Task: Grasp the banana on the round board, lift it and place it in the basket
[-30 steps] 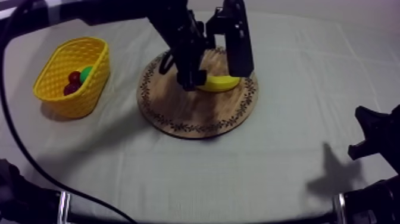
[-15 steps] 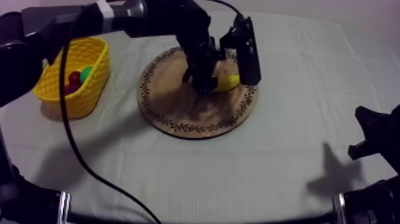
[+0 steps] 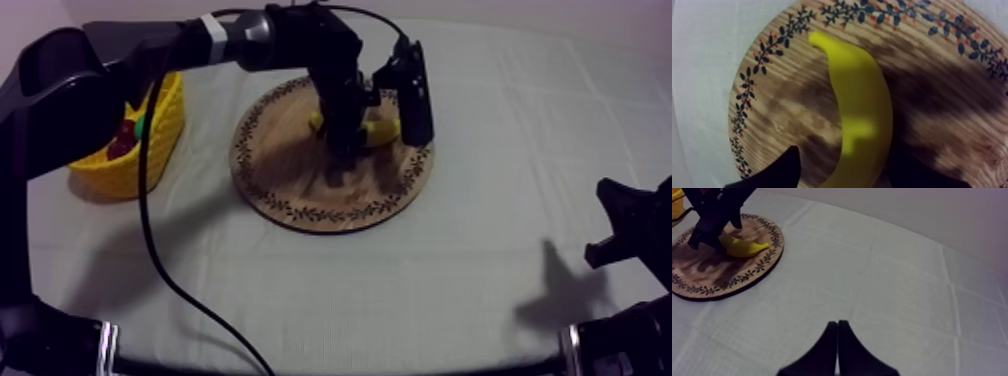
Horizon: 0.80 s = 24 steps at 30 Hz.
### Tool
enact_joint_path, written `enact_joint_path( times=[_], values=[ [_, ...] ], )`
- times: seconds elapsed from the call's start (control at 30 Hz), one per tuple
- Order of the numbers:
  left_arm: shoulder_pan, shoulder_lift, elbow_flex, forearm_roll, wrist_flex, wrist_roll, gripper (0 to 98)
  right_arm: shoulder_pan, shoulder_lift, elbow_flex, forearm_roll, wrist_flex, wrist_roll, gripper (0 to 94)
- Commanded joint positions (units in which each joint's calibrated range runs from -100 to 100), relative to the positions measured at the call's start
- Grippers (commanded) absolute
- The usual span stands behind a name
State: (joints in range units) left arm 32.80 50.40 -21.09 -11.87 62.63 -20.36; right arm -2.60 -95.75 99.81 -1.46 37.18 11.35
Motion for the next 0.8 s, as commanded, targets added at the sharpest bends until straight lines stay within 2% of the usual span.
enact_joint_path(
  times=[0.0, 0.2, 0.4, 0.5, 0.77],
  values=[
    [0.0, 0.4, -0.3, 0.1, 0.0, 0.0, 63.5, 0.0, 0.0, 0.0, 0.0, 0.0, 0.0, 0.3],
    [0.0, 1.1, -0.6, 0.24, 0.2, -0.3, 58.7, 0.0, 0.0, 0.0, 0.0, 0.0, 0.0, 0.3],
    [0.0, 1.2, -0.4, 0.72, 0.7, -1.9, 36.2, 0.0, 0.0, 0.0, 0.0, 0.0, 0.0, 0.3],
    [0.0, 1.3, -0.2, 1.11, 0.7, -2.4, 29.1, 0.0, 0.0, 0.0, 0.0, 0.0, 0.0, 0.3],
    [-0.4, 0.1, 0.1, 1.84, 2.4, -1.6, 28.0, 0.0, 0.0, 0.0, 0.0, 0.0, 0.0, 0.3]
  ],
)
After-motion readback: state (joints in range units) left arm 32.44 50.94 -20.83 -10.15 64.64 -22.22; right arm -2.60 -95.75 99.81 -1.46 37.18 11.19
